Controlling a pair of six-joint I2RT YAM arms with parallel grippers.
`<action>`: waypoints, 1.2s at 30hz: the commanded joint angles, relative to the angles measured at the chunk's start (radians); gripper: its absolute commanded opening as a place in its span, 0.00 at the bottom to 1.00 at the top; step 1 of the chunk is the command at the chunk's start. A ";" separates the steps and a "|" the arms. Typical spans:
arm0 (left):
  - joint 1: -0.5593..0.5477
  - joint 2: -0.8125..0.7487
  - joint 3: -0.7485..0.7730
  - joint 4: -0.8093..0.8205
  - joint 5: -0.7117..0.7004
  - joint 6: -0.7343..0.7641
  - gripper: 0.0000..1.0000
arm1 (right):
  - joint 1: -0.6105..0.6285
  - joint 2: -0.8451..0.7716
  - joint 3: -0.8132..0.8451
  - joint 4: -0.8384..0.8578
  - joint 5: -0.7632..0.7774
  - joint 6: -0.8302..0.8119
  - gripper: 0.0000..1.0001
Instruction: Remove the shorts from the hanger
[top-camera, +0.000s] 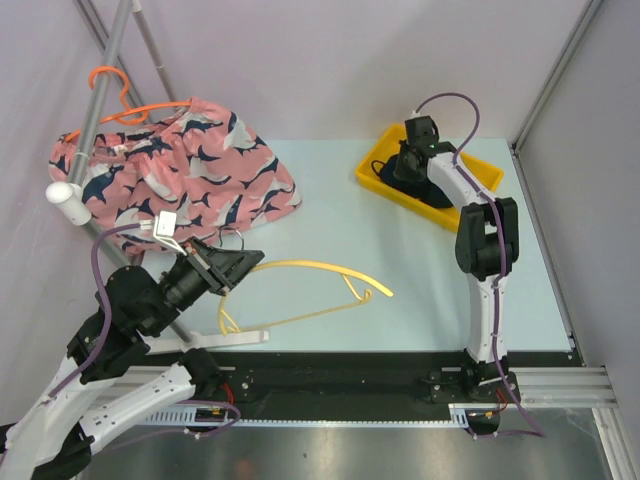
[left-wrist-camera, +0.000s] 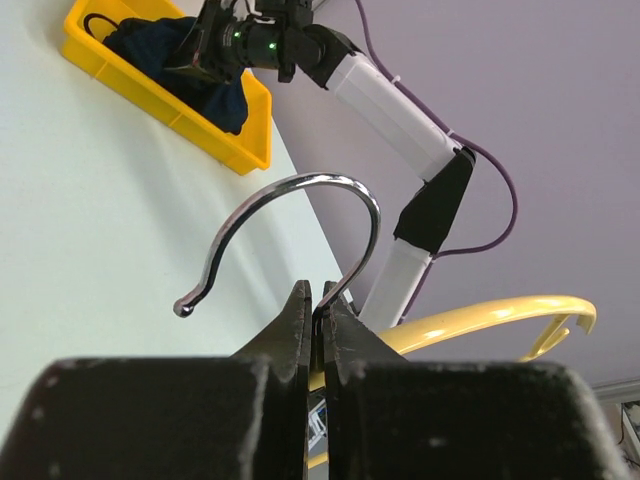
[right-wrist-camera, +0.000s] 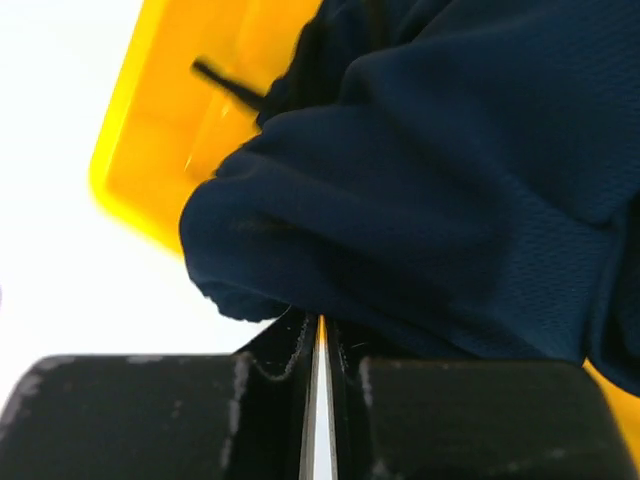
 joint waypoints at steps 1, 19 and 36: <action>0.000 0.000 0.032 0.024 -0.003 -0.012 0.00 | -0.075 0.056 0.081 0.056 0.039 0.008 0.10; 0.000 -0.021 0.025 0.001 -0.047 0.032 0.00 | -0.030 -0.278 -0.058 -0.174 0.025 0.081 0.74; 0.000 -0.020 0.009 -0.010 -0.079 0.080 0.01 | 0.267 -1.014 -0.633 -0.133 -0.359 0.074 0.85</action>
